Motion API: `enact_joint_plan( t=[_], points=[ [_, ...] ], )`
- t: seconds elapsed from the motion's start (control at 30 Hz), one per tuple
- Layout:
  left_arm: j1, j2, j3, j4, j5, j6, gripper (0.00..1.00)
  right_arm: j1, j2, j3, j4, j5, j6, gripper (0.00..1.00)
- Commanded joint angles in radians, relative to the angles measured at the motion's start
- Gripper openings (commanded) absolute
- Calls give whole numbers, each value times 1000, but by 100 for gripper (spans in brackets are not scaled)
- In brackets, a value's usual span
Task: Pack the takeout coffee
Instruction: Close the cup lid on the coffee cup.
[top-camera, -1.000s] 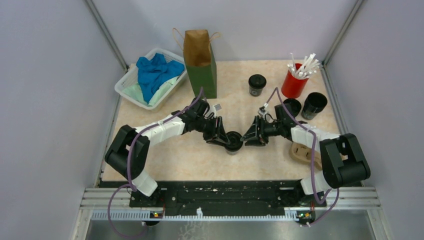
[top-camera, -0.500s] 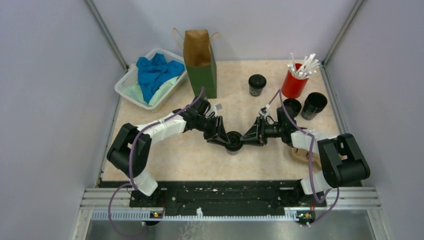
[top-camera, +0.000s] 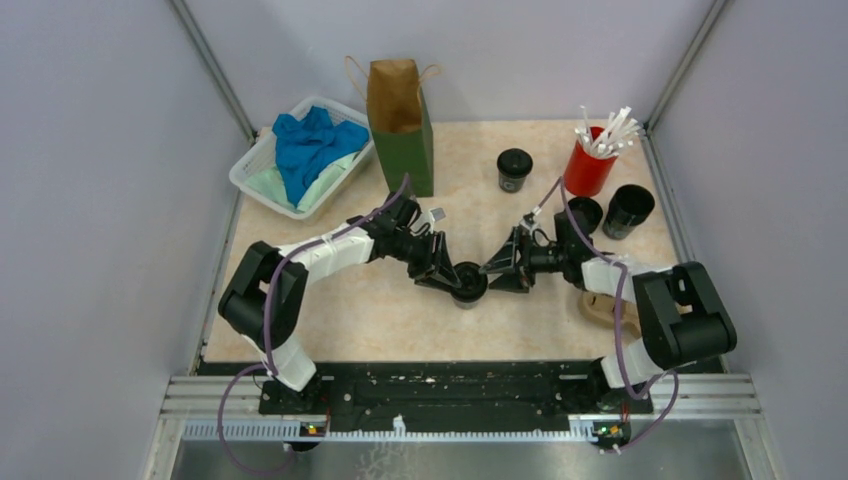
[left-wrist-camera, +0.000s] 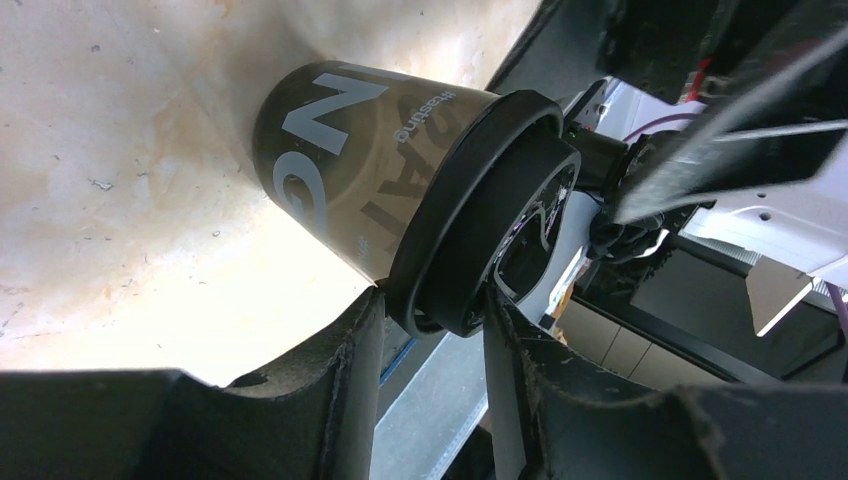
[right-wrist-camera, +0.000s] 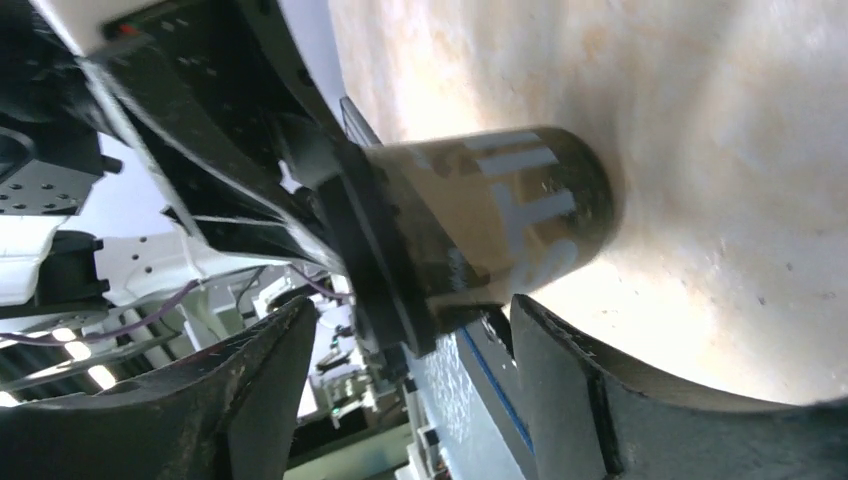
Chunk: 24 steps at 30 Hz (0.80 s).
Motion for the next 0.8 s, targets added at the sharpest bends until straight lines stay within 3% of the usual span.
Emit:
enact_joint_plan(
  t=[0.0,0.17,0.43,0.77],
  points=[
    [-2,82,-22,-120,-242,99,45,20,-55,136,-96,46,-84,74],
    [-2,91,-2,-138,-241,114,45,85,39,235,-196,60,-175,77],
    [-2,105,20,-149,-240,127,45,95,118,261,-224,111,-238,71],
    [-2,137,-42,-113,-262,125,44,99,246,89,-41,223,-161,60]
  ],
)
